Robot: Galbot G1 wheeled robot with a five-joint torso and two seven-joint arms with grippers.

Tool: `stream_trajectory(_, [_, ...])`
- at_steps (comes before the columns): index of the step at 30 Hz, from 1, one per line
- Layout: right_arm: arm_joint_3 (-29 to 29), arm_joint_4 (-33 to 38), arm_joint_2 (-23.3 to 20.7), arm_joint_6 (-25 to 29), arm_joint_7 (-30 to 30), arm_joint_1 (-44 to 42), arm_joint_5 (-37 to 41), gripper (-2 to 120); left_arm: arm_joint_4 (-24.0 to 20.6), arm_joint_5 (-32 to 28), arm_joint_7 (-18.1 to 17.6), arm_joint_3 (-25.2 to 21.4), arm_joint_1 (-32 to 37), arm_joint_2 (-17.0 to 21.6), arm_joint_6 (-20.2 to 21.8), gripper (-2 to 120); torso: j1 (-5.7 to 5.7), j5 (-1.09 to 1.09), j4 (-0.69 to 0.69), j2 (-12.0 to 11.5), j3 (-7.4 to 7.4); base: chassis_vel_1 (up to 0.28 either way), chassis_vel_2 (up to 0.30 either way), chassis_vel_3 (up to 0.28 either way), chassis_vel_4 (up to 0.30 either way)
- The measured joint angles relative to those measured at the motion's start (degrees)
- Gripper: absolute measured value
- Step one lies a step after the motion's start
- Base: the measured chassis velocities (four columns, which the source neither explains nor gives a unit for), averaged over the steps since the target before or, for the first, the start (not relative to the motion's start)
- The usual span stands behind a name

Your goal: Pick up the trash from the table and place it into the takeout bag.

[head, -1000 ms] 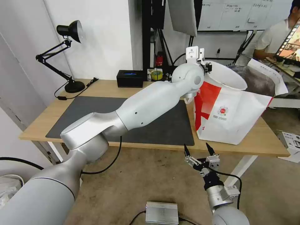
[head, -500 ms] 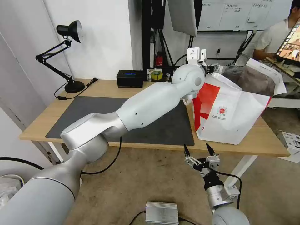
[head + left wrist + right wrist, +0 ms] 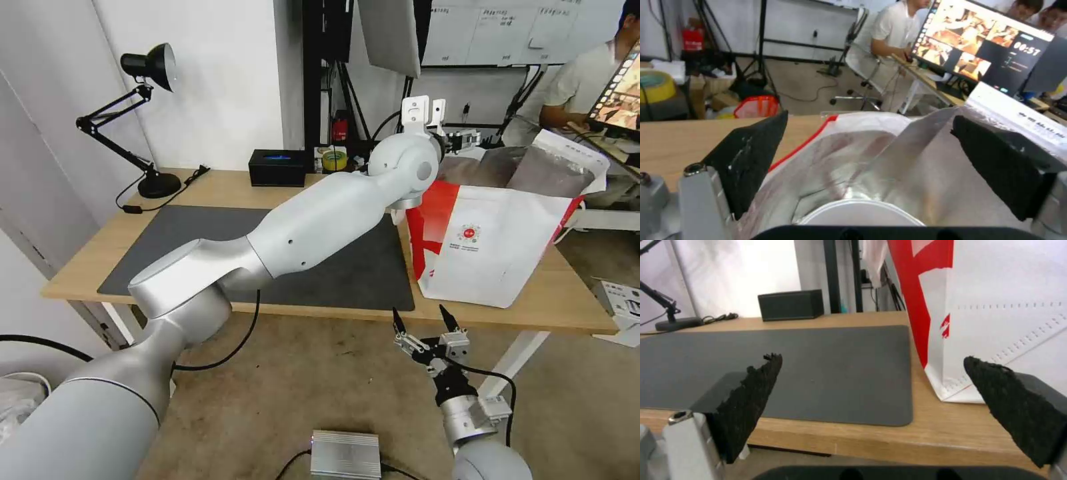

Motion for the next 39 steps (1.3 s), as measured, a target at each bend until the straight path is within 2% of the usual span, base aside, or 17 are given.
stream_trajectory(1, [0.0, 0.0, 0.0, 0.0, 0.0, 0.0, 0.0, 100, 0.0, 0.0, 0.0, 0.0, 0.0, 0.0, 0.0, 100, 0.00, 0.00, 0.00, 0.0, 0.00, 0.000, 0.000, 0.000, 0.000])
stream_trajectory(4, [0.0, 0.0, 0.0, 0.0, 0.0, 0.0, 0.0, 100, 0.1, 4.7, 3.8, -0.7, 0.9, 0.1, -0.8, 100, 0.00, 0.00, 0.00, 0.0, 0.00, 0.000, 0.000, 0.000, 0.000])
stream_trajectory(9, [0.0, 0.0, 0.0, 0.0, 0.0, 0.0, 0.0, 100, 0.1, 9.2, 6.8, -1.0, 1.6, 0.5, -2.0, 100, 0.00, 0.00, 0.00, 0.0, 0.00, 0.000, 0.000, 0.000, 0.000])
stream_trajectory(16, [0.0, 0.0, 0.0, 0.0, 0.0, 0.0, 0.0, 100, -1.1, 13.3, 11.5, 0.3, 0.6, 3.5, -3.6, 100, 0.00, 0.00, 0.00, 0.0, 0.00, 0.000, 0.000, 0.000, 0.000])
stream_trajectory(22, [0.0, 0.0, 0.0, 0.0, 0.0, 0.0, 0.0, 100, -2.5, 16.8, 14.4, 1.3, 1.3, 8.4, -4.2, 100, 0.00, -0.02, 0.01, 0.0, 0.00, 0.000, 0.000, 0.000, 0.000])
stream_trajectory(26, [0.0, 0.0, 0.0, 0.0, 0.0, 0.0, 0.0, 100, -3.2, 18.8, 15.5, 1.6, 2.7, 10.2, -5.1, 100, 0.00, -0.02, 0.01, 0.0, 0.00, 0.000, 0.000, 0.000, 0.000])
stream_trajectory(29, [0.0, 0.0, 0.0, 0.0, 0.0, 0.0, 0.0, 100, -5.1, 24.5, 17.5, 1.5, 5.5, 12.5, -7.0, 100, 0.00, -0.02, -0.03, 0.0, 0.00, 0.000, 0.000, 0.000, 0.000])
stream_trajectory(30, [0.0, 0.0, 0.0, 0.0, 0.0, 0.0, 0.0, 100, -5.1, 24.5, 17.5, 1.5, 5.5, 12.5, -7.0, 100, 0.00, -0.02, -0.03, 0.0, 0.00, 0.000, 0.000, 0.000, 0.000])
stream_trajectory(32, [0.0, 0.0, 0.0, 0.0, 0.0, 0.0, 0.0, 100, -6.4, 25.5, 17.8, 1.5, 6.4, 14.1, -7.2, 100, 0.00, -0.01, -0.03, 0.0, 0.00, 0.000, 0.000, 0.000, 0.000])
stream_trajectory(33, [0.0, 0.0, 0.0, 0.0, 0.0, 0.0, 0.0, 100, -9.1, 26.0, 18.1, 1.5, 7.5, 17.4, -7.3, 100, 0.00, -0.02, 0.01, 0.0, 0.00, 0.000, 0.000, 0.000, 0.000])
stream_trajectory(34, [0.0, 0.0, 0.0, 0.0, 0.0, 0.0, 0.0, 100, -9.1, 26.0, 18.1, 1.5, 7.5, 17.4, -7.3, 100, 0.00, -0.02, 0.01, 0.0, 0.00, 0.000, 0.000, 0.000, 0.000])
stream_trajectory(36, [0.0, 0.0, 0.0, 0.0, 0.0, 0.0, 0.0, 100, -12.1, 25.4, 18.3, 0.0, 9.2, 21.0, -7.3, 100, 0.00, -0.03, 0.03, 0.0, 0.00, 0.000, 0.000, 0.000, 0.000])
stream_trajectory(39, [0.0, 0.0, 0.0, 0.0, 0.0, 0.0, 0.0, 100, -14.2, 24.7, 18.1, -1.5, 10.8, 23.2, -7.3, 100, 0.00, -0.02, 0.01, 0.0, 0.00, 0.000, 0.000, 0.000, 0.000])
